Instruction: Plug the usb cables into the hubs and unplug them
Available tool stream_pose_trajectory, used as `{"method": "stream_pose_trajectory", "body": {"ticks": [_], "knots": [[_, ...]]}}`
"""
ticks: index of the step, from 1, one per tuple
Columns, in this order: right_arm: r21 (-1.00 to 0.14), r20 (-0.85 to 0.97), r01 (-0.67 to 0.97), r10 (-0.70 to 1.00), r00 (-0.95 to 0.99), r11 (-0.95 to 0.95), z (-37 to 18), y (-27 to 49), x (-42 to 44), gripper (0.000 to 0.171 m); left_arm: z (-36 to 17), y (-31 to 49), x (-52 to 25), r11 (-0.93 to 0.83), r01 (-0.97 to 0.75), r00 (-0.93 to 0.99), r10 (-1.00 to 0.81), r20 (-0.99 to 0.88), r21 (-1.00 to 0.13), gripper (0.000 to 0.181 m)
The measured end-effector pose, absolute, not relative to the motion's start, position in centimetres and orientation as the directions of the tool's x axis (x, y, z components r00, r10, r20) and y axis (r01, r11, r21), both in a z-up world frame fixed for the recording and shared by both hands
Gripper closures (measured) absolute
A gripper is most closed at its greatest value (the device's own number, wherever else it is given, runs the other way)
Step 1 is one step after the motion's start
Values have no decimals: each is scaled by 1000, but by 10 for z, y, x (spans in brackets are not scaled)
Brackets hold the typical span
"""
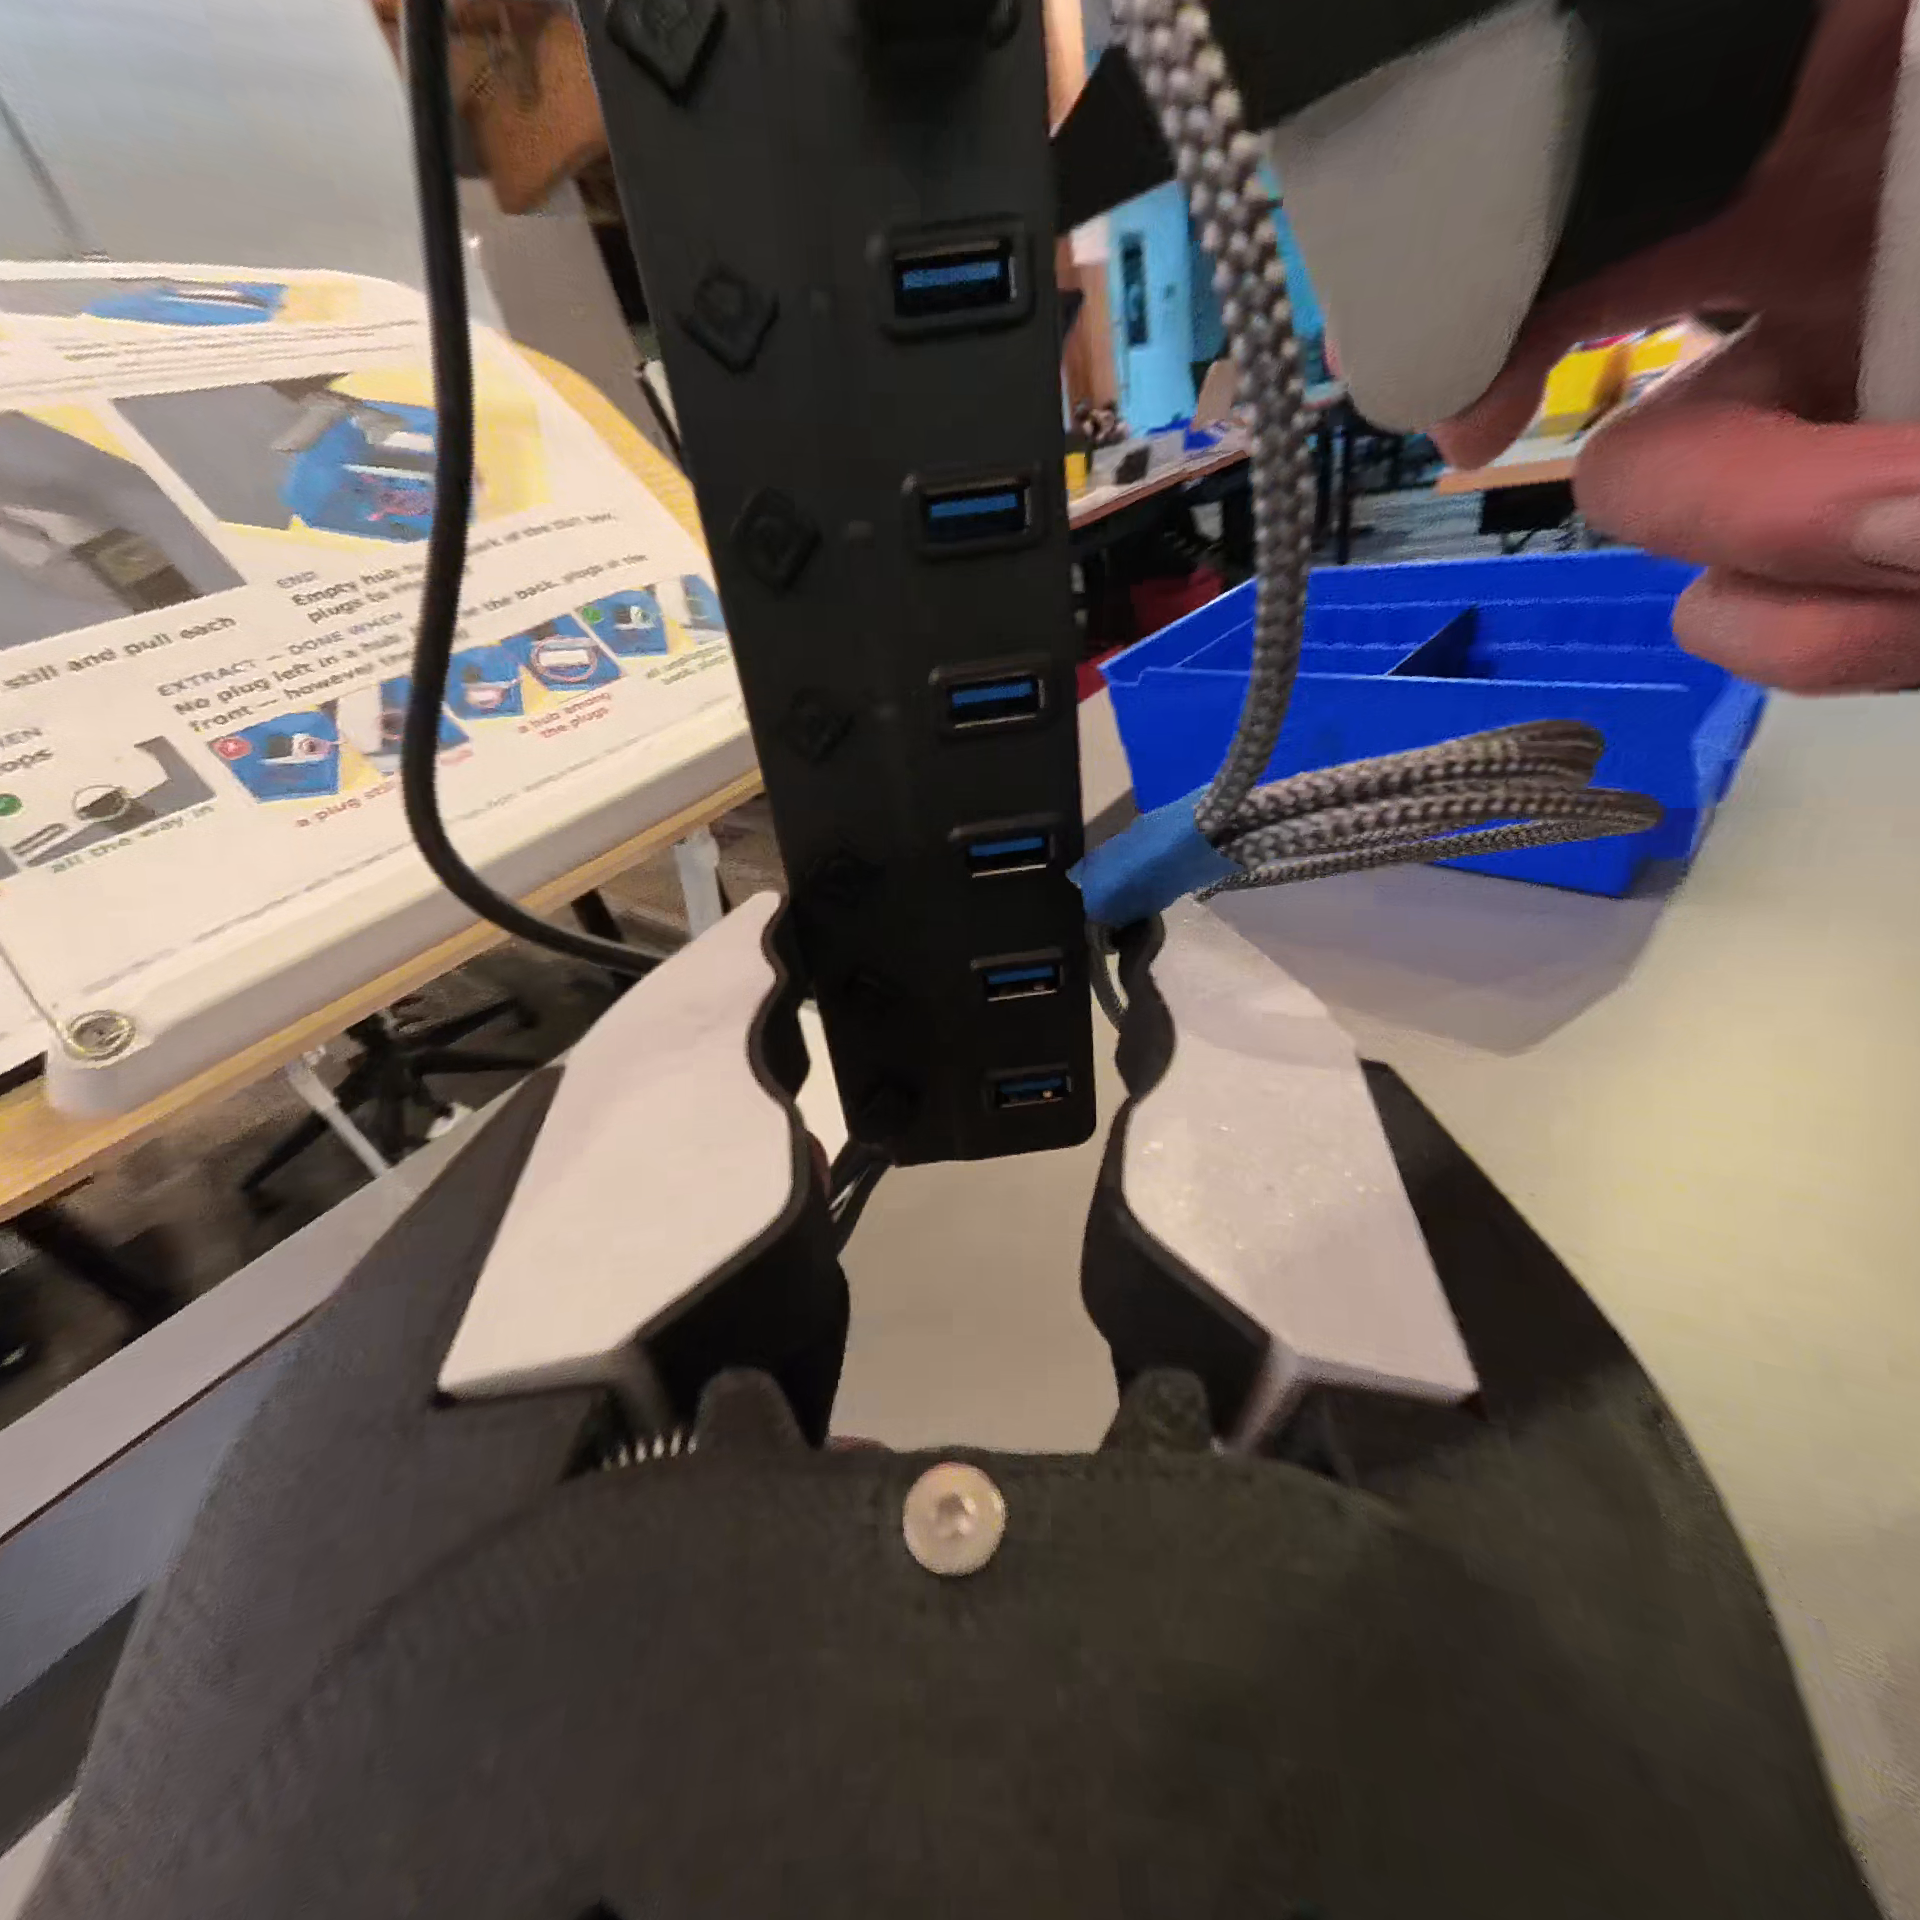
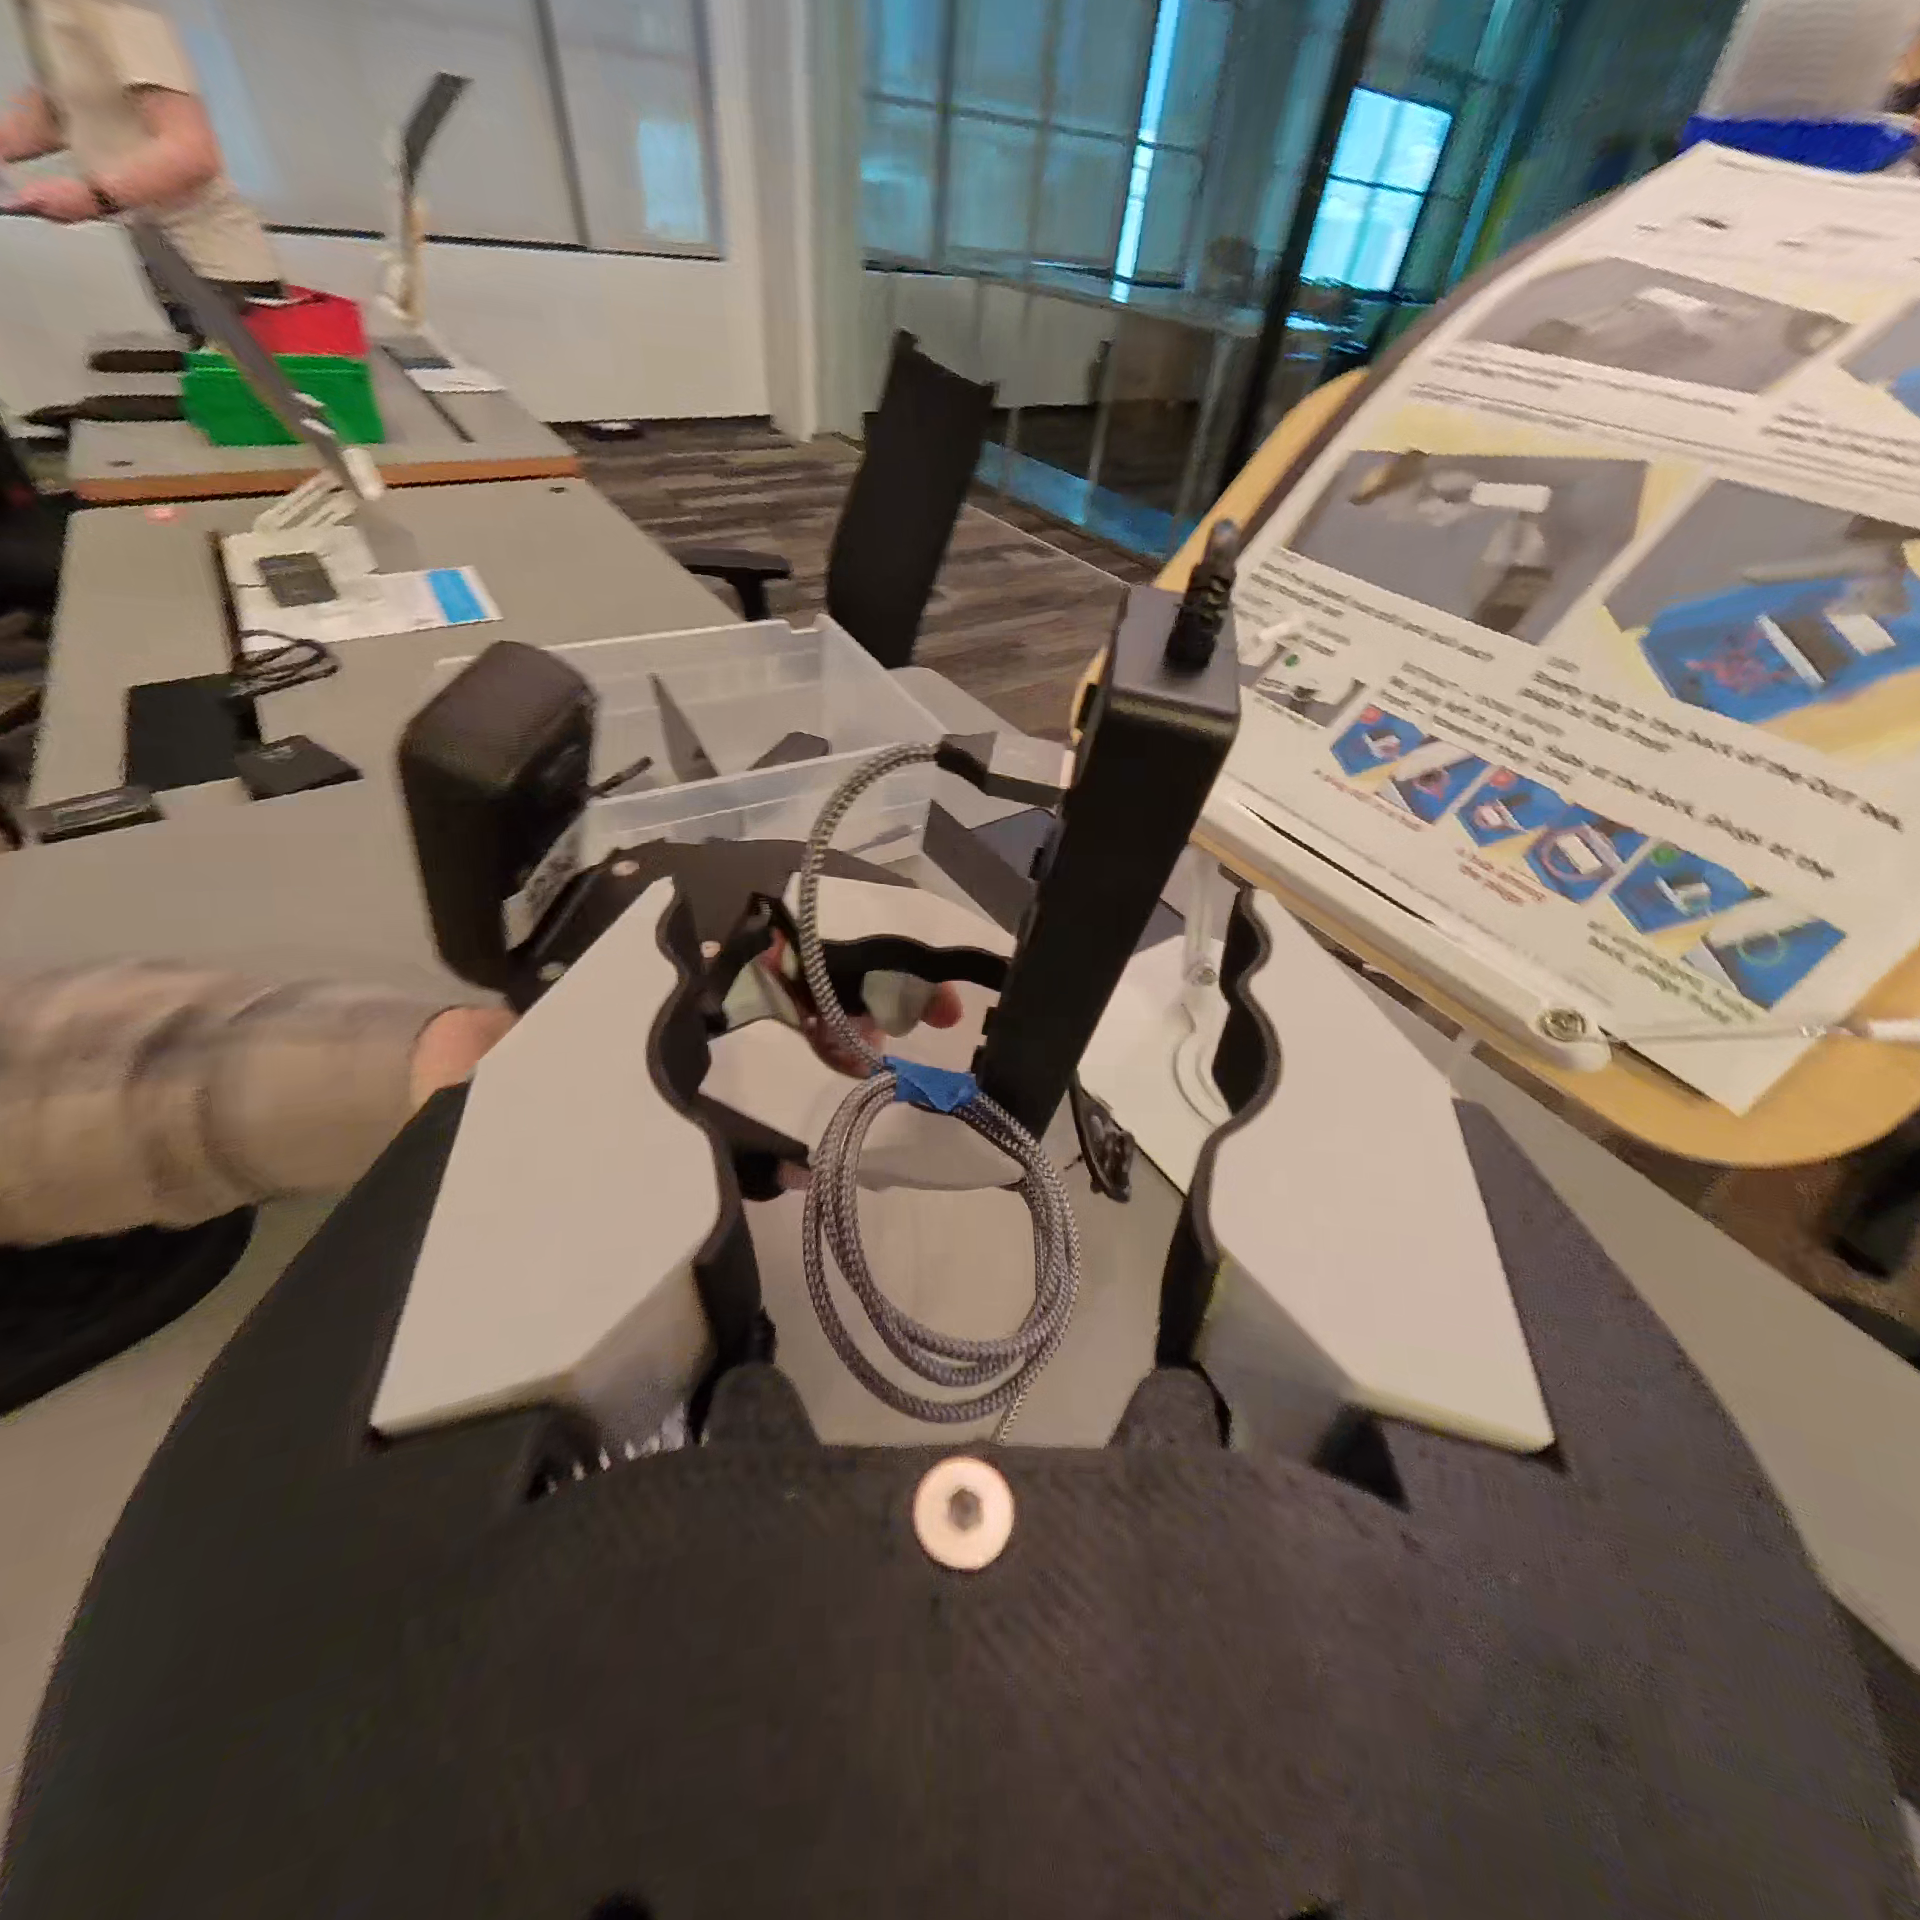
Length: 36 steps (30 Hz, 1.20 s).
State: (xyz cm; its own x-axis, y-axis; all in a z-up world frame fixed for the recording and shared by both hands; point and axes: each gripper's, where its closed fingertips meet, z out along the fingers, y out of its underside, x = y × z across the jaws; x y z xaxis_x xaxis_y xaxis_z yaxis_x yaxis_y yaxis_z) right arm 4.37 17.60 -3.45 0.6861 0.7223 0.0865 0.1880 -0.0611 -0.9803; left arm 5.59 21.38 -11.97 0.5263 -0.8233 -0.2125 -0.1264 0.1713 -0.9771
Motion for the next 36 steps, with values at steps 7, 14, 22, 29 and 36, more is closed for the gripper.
{"method": "stream_pose_trajectory", "body": {"ticks": [7,14,22,29,36], "knots": [[-978,63,183,697,715,-98,-49,194,37,87,-122,213,59,194,-177,594,-761,-262,-965,124],[-984,37,147,687,725,-103,-50,209,47,109,-121,210,60,180,-159,603,-761,-239,-971,123],[-990,64,131,694,718,-44,-45,210,55,143,-119,208,63,194,-155,615,-748,-248,-969,122],[-996,47,83,693,720,-18,-34,210,73,145,-101,199,67,261,-135,581,-761,-290,-956,102],[-997,71,64,643,763,34,11,205,138,145,-90,204,55,274,-69,589,-765,-260,-959,105]]}}
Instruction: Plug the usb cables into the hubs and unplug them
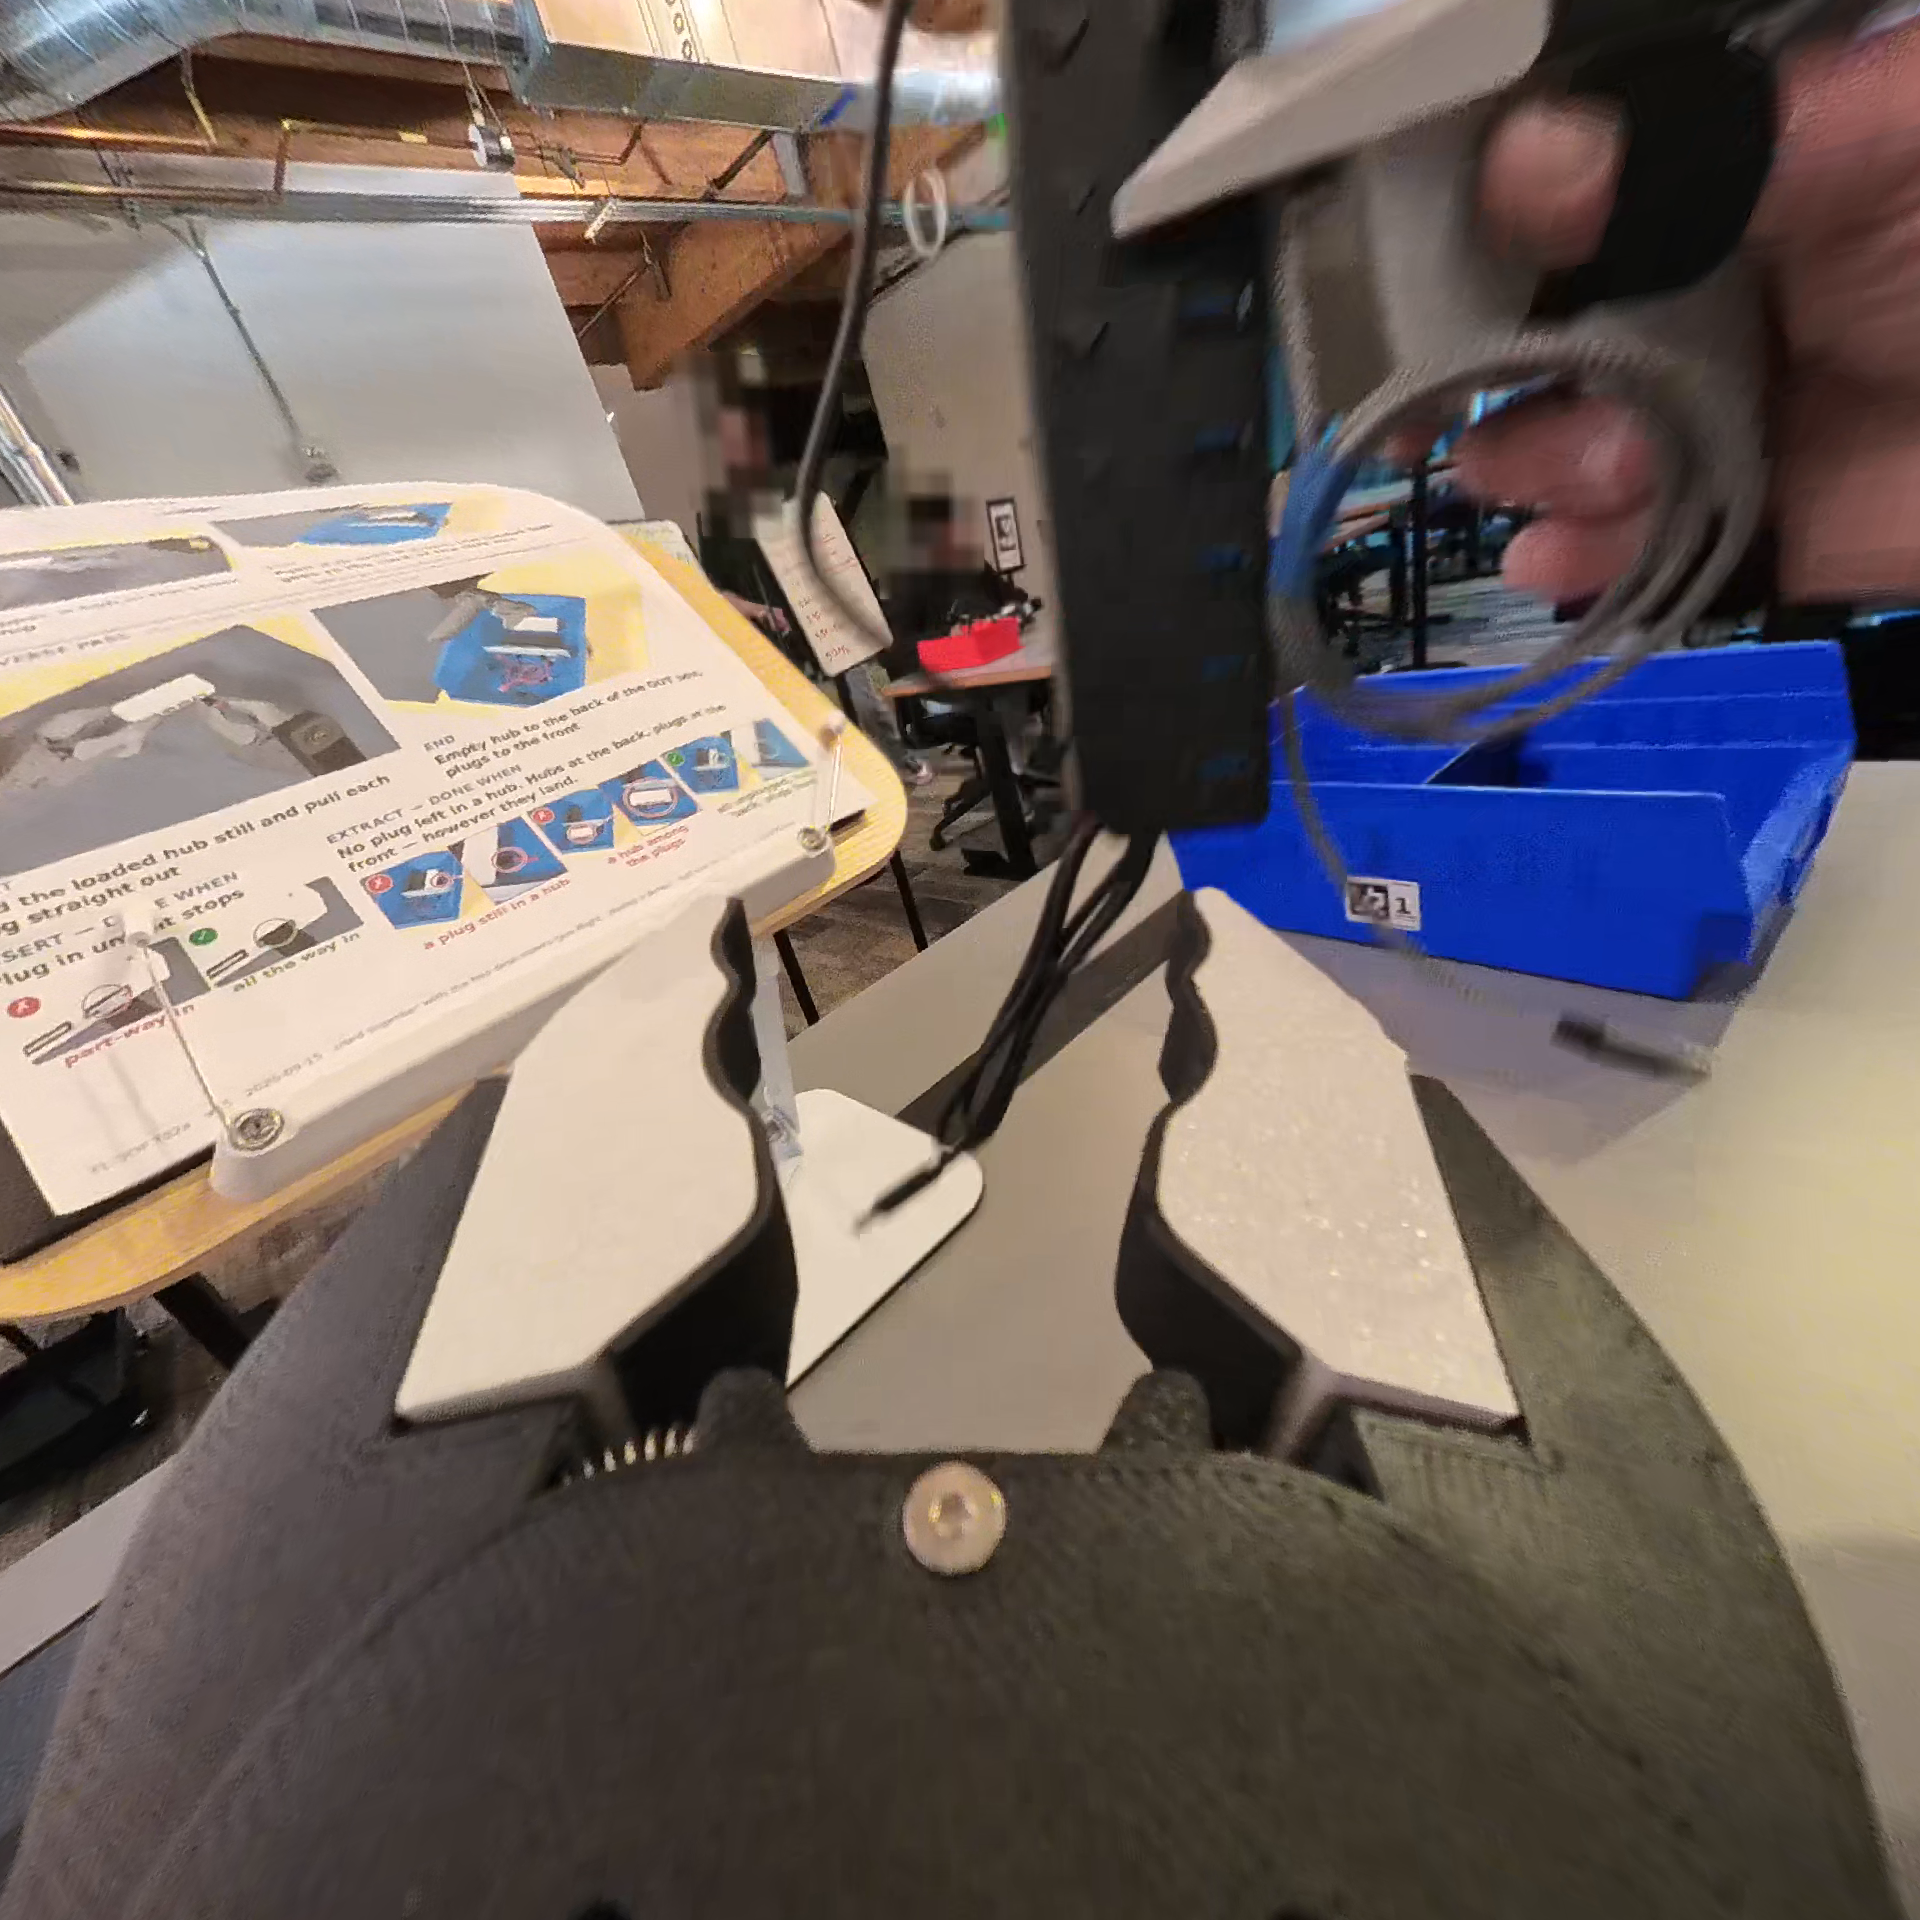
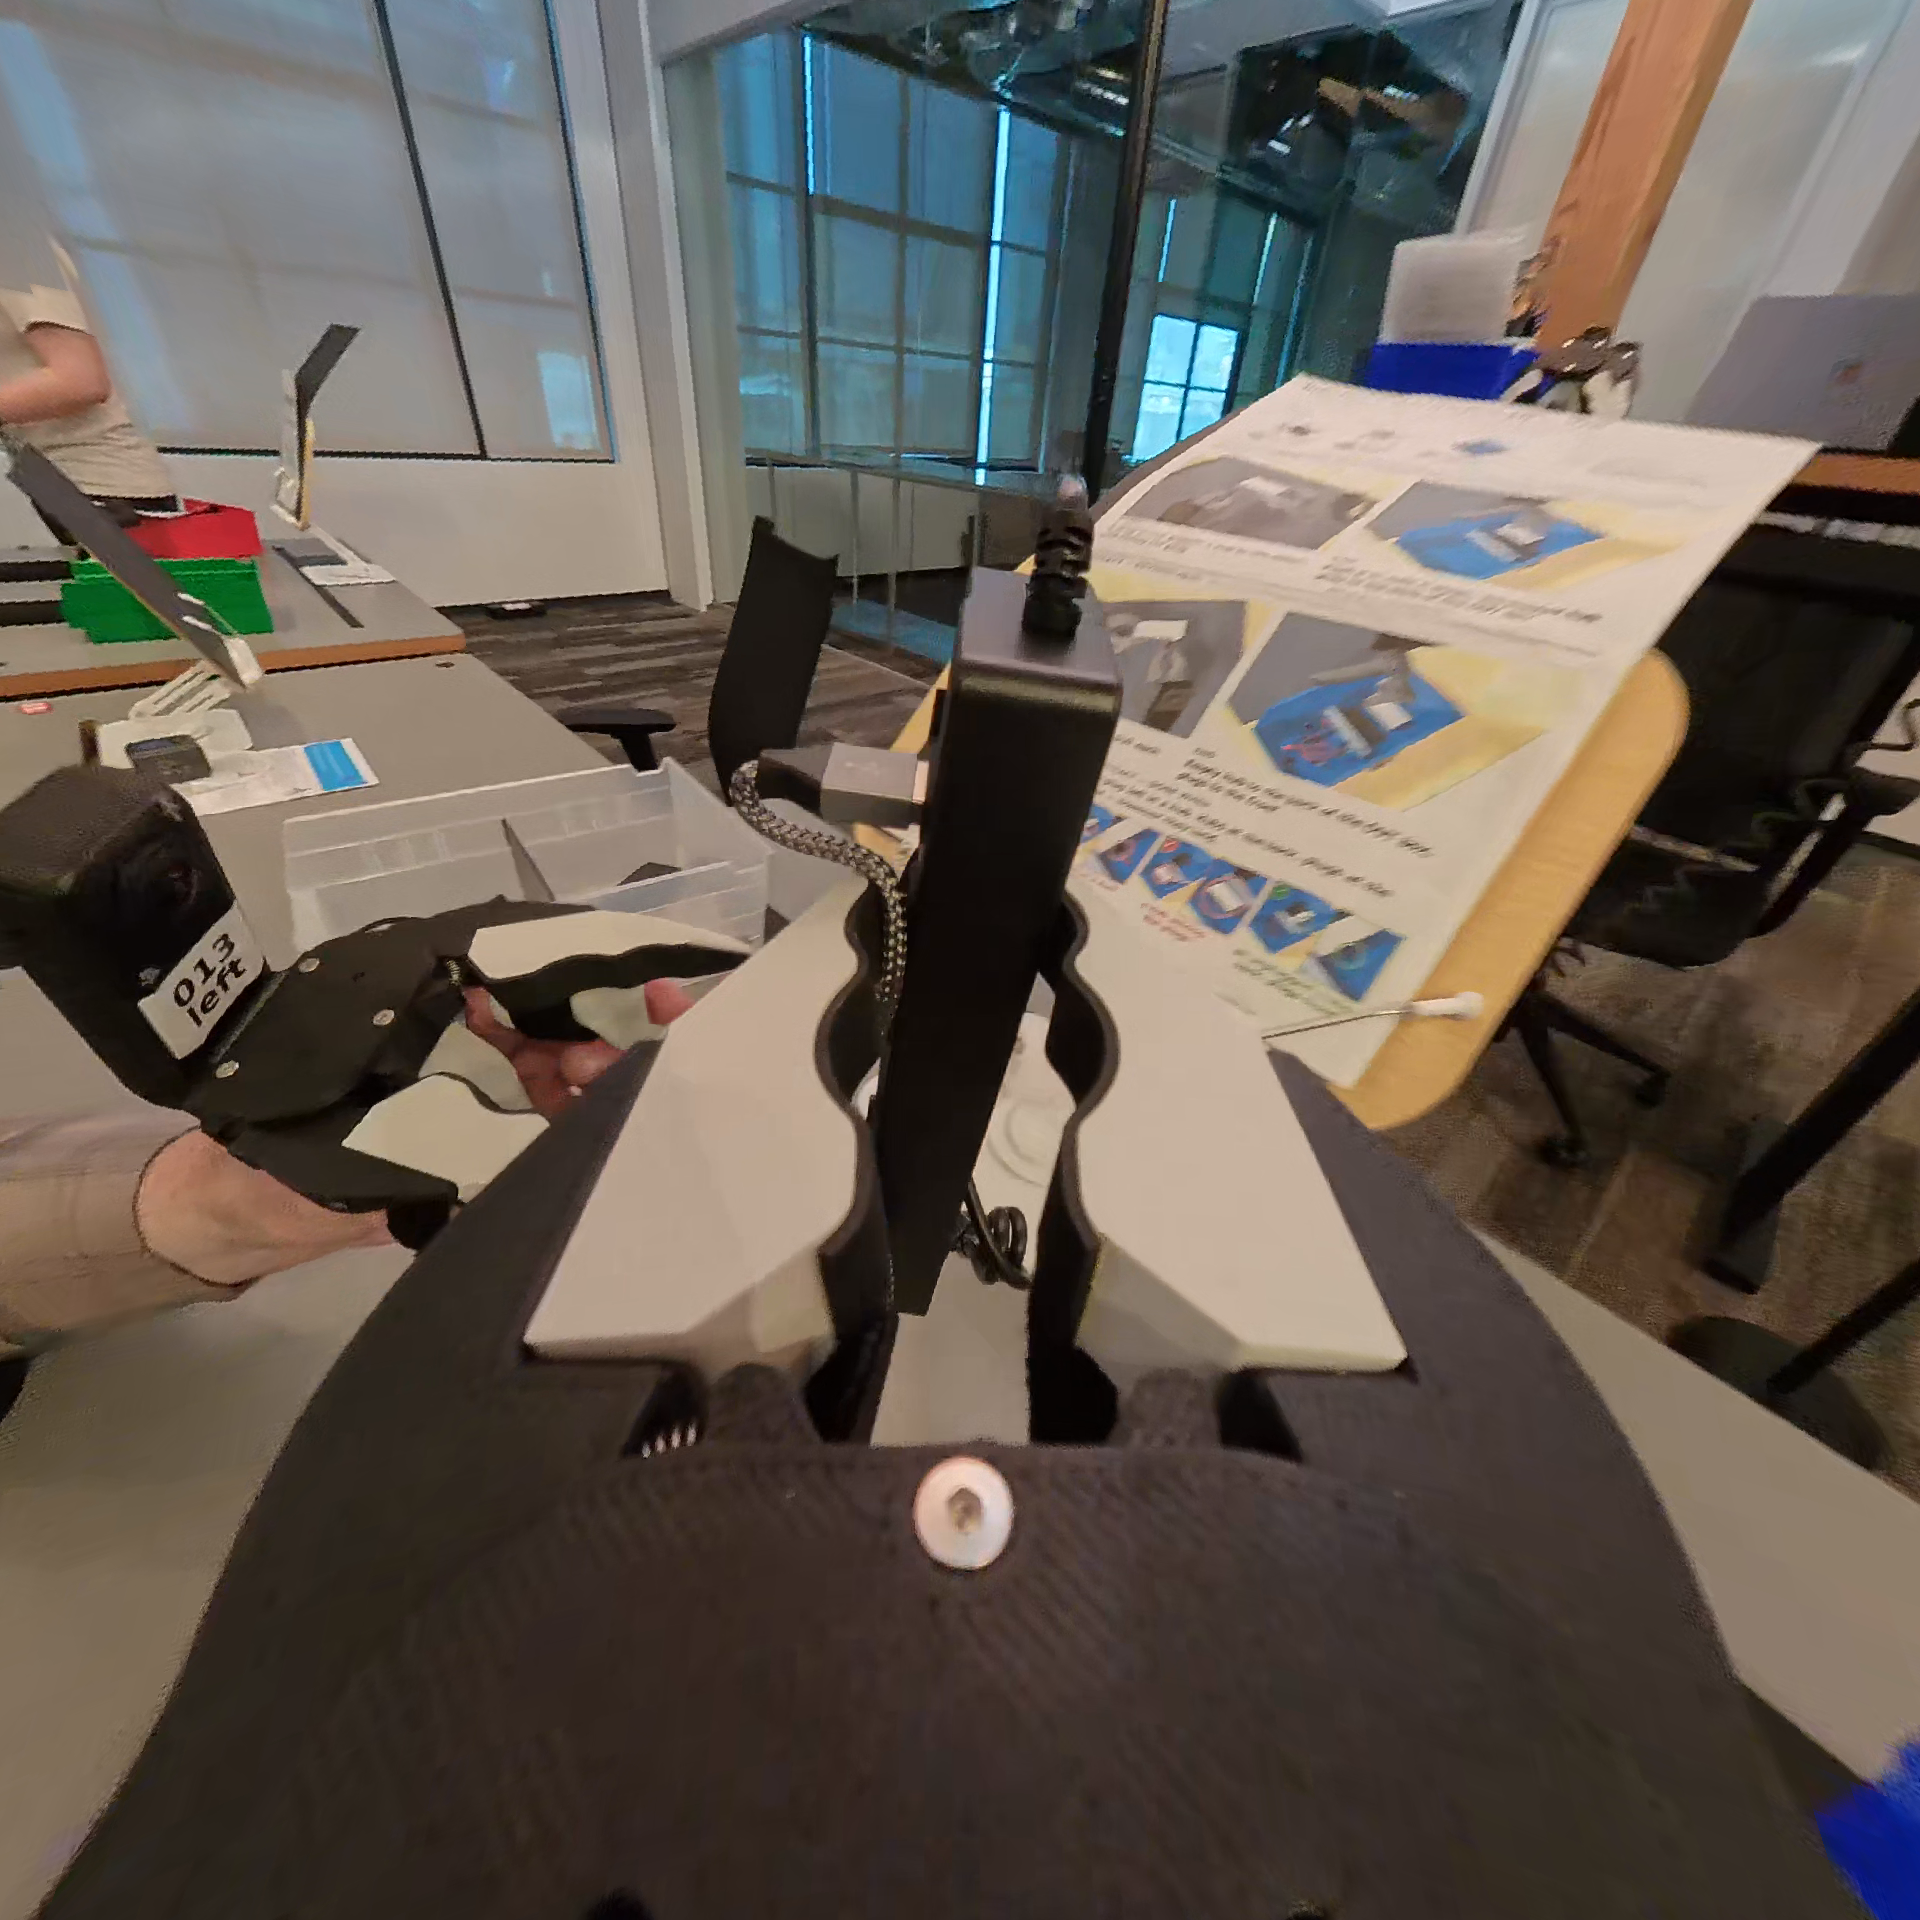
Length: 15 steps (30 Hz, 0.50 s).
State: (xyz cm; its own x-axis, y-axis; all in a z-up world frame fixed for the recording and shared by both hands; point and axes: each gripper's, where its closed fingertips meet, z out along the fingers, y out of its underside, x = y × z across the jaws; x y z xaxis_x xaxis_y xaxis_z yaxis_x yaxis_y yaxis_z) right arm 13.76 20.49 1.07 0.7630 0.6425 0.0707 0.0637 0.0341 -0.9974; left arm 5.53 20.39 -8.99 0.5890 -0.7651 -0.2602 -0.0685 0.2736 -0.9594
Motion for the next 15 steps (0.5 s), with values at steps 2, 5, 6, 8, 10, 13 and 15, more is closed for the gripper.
{"method": "stream_pose_trajectory", "body": {"ticks": [2,5,6,8,10,13,15], "knots": [[-995,96,90,618,781,40,25,205,164,144,-99,209,55,256,-86,587,-768,-256,-963,106],[-987,153,157,566,810,41,44,207,208,144,-113,217,56,234,-114,591,-765,-255,-966,109],[-982,177,187,546,819,37,49,209,224,144,-116,218,56,226,-118,592,-766,-251,-967,110],[-968,231,251,498,836,27,57,212,255,145,-123,222,56,215,-136,595,-763,-253,-967,111],[-951,274,311,462,843,-3,61,216,285,145,-126,224,55,212,-136,596,-763,-250,-968,112],[-931,306,359,407,861,-59,66,224,329,145,-132,229,54,200,-147,601,-760,-248,-969,113],[-920,317,379,377,870,-101,65,231,356,145,-136,231,54,192,-152,602,-760,-245,-970,113]]}}
